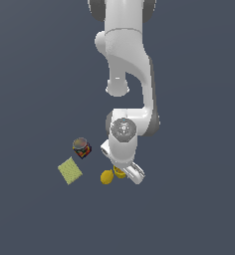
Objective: Pick up a designated object from a clutter of objects.
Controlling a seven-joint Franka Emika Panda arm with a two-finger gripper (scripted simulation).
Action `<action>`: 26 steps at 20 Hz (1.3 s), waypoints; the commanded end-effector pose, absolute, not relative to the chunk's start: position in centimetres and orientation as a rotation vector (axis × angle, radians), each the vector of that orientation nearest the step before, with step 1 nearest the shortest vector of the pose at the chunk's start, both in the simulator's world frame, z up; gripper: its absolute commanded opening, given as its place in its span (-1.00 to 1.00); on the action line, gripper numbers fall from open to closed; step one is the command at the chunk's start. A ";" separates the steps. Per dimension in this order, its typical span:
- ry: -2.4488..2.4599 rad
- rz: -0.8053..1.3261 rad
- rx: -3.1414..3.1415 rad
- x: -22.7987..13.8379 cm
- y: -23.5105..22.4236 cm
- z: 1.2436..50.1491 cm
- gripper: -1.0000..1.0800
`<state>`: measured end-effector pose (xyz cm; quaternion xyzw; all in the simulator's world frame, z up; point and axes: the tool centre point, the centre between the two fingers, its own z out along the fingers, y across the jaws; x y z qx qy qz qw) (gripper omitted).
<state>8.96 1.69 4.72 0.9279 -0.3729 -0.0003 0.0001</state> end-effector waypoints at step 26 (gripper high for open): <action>-1.171 0.001 2.916 7.9 4.3 11.9 -1.00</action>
